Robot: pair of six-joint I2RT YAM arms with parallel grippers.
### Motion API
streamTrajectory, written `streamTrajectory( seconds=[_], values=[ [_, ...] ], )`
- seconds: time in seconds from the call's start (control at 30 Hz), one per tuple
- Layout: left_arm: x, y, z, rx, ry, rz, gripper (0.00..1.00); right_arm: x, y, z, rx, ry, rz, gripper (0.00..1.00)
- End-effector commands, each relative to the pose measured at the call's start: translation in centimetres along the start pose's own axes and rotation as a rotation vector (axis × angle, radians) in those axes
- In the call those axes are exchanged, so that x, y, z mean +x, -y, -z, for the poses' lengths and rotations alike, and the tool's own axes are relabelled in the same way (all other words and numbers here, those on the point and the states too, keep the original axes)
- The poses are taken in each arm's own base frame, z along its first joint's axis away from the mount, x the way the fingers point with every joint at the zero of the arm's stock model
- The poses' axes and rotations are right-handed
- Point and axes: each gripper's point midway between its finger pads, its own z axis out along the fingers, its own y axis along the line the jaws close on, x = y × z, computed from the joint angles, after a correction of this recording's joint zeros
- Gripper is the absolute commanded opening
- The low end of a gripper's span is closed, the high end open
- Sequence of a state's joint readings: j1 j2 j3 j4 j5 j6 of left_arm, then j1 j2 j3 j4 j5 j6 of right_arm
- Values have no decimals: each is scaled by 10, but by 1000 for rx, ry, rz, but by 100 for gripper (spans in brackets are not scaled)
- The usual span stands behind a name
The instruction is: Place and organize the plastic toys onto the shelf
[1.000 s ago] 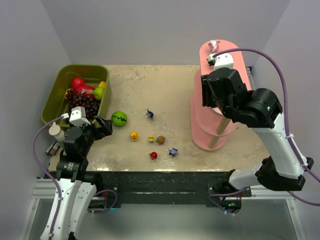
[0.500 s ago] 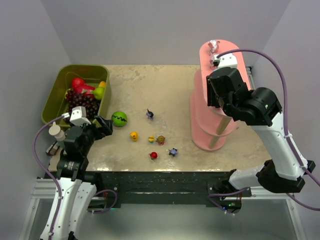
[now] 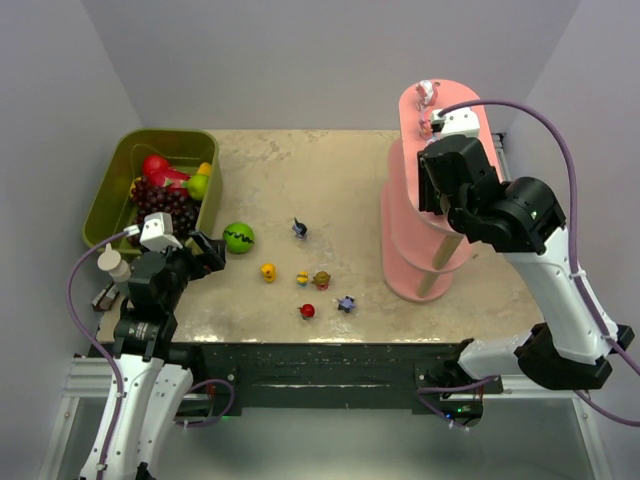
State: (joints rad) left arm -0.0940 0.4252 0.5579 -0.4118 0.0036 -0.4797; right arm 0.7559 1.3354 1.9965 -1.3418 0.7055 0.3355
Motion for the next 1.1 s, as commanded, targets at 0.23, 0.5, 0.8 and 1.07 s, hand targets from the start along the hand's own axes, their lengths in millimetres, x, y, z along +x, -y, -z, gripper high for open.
streamTrajectory(
  seconds=[0.23, 0.5, 0.8, 1.07],
  values=[
    [-10, 7, 2, 25, 34, 2, 100, 18, 15, -2, 63, -59, 69, 41],
    [-11, 7, 2, 24, 36, 2, 99, 4, 24, 7, 72, -10, 44, 56],
    [-10, 6, 2, 22, 35, 0, 100, -13, 15, 12, 5, 42, 35, 70],
    [-11, 6, 2, 21, 36, 0, 99, -39, -20, 33, -260, 143, 28, 74]
  ],
)
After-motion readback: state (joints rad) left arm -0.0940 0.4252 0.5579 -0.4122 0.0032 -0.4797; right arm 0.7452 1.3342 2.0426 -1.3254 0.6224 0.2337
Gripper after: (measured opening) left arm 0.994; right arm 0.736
